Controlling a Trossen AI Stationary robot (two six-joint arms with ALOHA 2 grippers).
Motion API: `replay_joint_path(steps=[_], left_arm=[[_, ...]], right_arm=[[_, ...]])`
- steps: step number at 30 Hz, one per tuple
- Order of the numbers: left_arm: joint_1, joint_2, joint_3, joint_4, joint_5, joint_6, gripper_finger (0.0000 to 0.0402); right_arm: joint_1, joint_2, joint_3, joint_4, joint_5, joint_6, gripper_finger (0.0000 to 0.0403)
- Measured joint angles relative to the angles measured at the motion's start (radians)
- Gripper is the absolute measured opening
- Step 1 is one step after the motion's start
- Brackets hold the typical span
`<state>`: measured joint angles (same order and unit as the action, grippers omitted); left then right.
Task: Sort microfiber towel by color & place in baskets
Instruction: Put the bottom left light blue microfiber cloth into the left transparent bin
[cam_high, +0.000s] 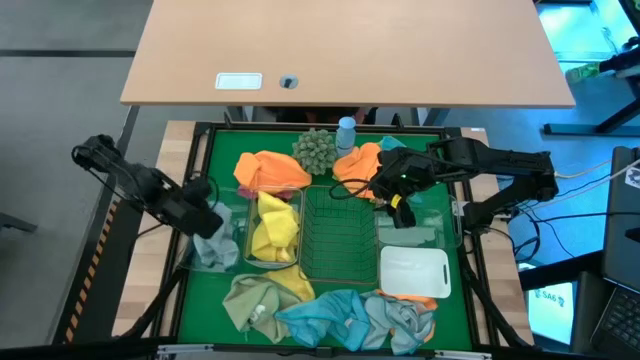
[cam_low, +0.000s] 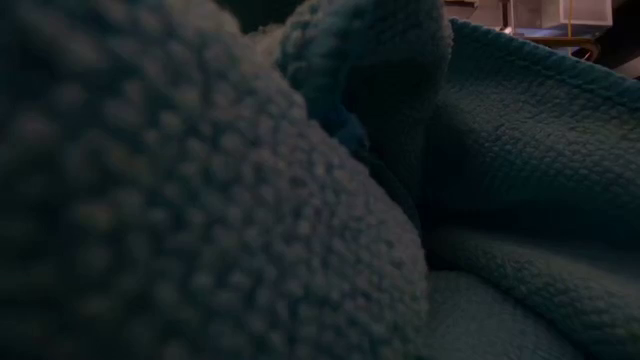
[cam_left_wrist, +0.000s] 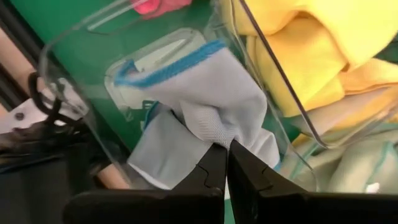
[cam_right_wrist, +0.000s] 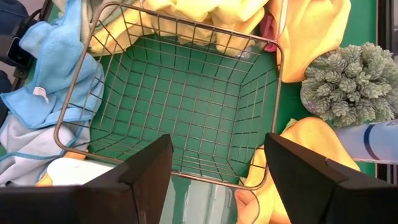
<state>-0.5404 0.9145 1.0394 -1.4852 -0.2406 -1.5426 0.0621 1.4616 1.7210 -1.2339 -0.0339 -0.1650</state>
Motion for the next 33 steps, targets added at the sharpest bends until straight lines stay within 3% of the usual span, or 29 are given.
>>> replay_joint_path(steps=[6, 16, 26, 33], left_arm=[[0.0, 0.002, -0.083, 0.089, 0.0, 0.007, 0.0011], [0.0, 0.002, -0.147, 0.09, 0.092, 0.0, 0.0089], [0.0, -0.001, -0.122, 0.095, 0.275, -0.001, 0.0109], [0.0, -0.001, -0.019, 0.12, 0.285, -0.001, 0.0109]], right_arm=[[-0.012, 0.0, 0.0, -0.001, 0.006, 0.002, 0.0254], [-0.011, 0.0, 0.0, -0.017, 0.015, 0.001, 0.0254], [-0.083, 0.0, 0.0, -0.068, 0.024, -0.028, 0.0254], [-0.221, 0.0, 0.0, -0.074, 0.017, -0.028, 0.0254]])
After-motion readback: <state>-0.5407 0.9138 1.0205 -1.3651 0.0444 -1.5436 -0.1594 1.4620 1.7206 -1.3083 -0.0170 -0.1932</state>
